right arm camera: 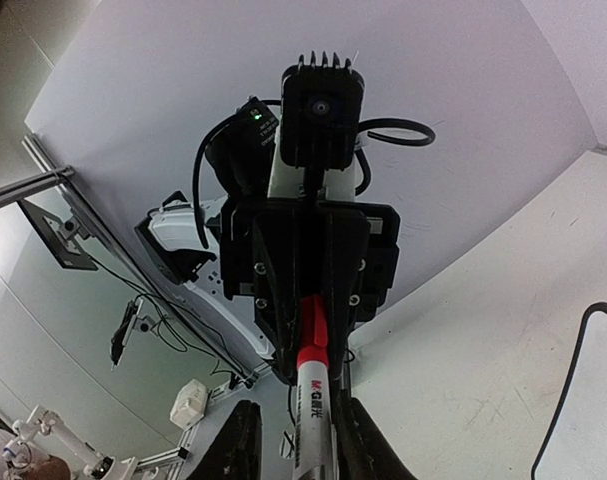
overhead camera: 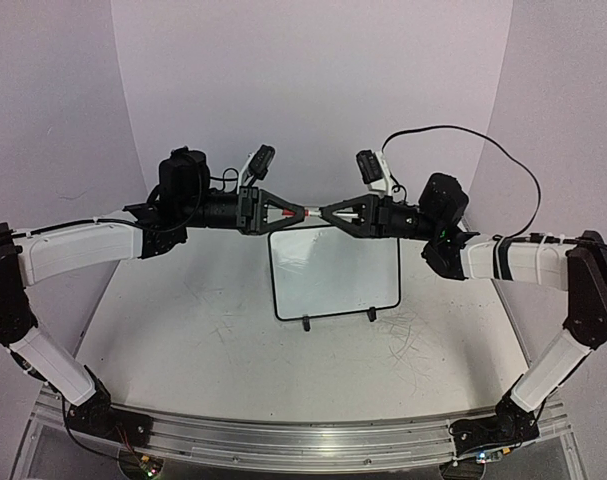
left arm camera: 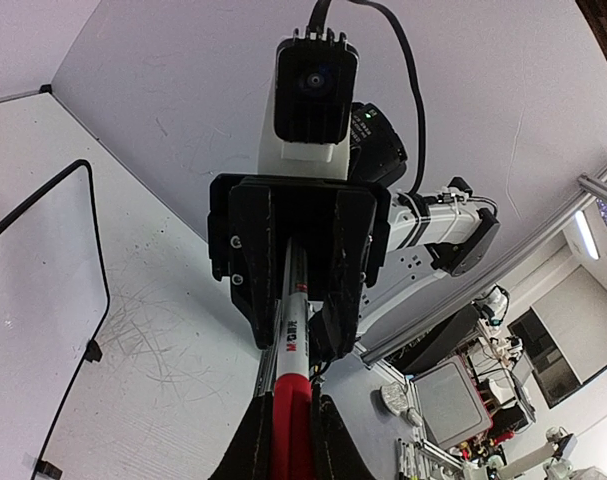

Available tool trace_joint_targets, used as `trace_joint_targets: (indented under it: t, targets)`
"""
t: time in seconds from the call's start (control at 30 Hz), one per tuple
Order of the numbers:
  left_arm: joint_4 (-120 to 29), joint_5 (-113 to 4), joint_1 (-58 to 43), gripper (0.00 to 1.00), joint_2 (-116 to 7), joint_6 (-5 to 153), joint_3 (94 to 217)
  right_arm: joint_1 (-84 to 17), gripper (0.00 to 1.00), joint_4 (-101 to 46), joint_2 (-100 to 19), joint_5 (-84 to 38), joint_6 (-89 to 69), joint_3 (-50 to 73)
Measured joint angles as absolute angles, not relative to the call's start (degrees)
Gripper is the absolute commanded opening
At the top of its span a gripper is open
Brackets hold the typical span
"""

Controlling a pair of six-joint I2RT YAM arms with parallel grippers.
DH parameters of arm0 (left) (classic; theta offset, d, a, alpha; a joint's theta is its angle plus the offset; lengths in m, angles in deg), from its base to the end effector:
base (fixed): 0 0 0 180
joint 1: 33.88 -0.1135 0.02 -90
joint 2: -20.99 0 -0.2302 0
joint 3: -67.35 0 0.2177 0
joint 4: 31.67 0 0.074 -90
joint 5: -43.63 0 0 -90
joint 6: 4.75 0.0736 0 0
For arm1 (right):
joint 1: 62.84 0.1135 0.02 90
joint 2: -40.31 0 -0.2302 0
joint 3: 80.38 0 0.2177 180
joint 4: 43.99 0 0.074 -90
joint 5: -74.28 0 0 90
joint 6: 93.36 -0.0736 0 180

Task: Write a sentence on the whiteboard
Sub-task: Open the whiteboard marker without the cap from the pen cap.

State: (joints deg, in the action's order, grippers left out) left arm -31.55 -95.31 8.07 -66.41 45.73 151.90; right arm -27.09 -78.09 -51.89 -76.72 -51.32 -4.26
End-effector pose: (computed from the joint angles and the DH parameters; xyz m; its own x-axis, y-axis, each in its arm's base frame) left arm 0.2226 -0.2747 0.3268 -0.6632 0.0341 -0.7477 0.7483 0.0087 -0.6633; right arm 0.2402 0.2522 0.3172 -0.5435 0.0524 -0.8377 -0.8281 -0.1962 0.5251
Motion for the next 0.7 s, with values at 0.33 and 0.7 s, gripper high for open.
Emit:
trace_joint_targets:
  t: [0.33,0.7]
  targets:
    - [-31.6,-95.7,8.0,0.0,-66.4,45.2,151.9,-27.1,0.14,-78.6,-52.7,-77.1,-51.4,-4.2]
    - [-31.1,-95.4,7.8,0.0,-66.4,44.7,151.4,-27.1,0.0,-79.0,-53.2,-76.6,-51.4,-4.1]
